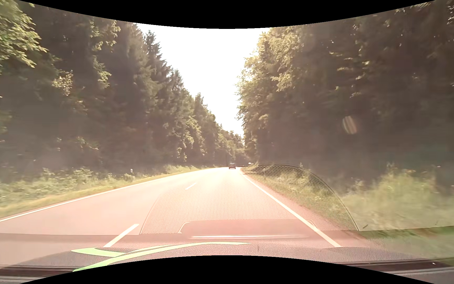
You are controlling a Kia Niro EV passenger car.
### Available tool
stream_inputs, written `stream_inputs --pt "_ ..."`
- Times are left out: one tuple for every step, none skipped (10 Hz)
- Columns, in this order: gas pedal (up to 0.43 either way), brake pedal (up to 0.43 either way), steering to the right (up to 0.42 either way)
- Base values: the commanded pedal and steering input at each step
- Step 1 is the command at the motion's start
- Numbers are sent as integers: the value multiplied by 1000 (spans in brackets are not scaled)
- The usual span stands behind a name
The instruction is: Follow the waypoints while adhering to traffic rules and regulations
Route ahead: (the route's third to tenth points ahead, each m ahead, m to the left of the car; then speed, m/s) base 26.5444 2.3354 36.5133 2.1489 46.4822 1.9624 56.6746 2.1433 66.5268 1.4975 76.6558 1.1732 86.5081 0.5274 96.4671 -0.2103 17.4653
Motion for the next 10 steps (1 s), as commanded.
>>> stream_inputs --pt "110 0 4" --pt "110 0 4" --pt "98 0 4" --pt "98 0 4" --pt "98 0 4" --pt "98 0 3" --pt "98 0 3" --pt "98 0 3" --pt "98 0 3" --pt "98 0 3"
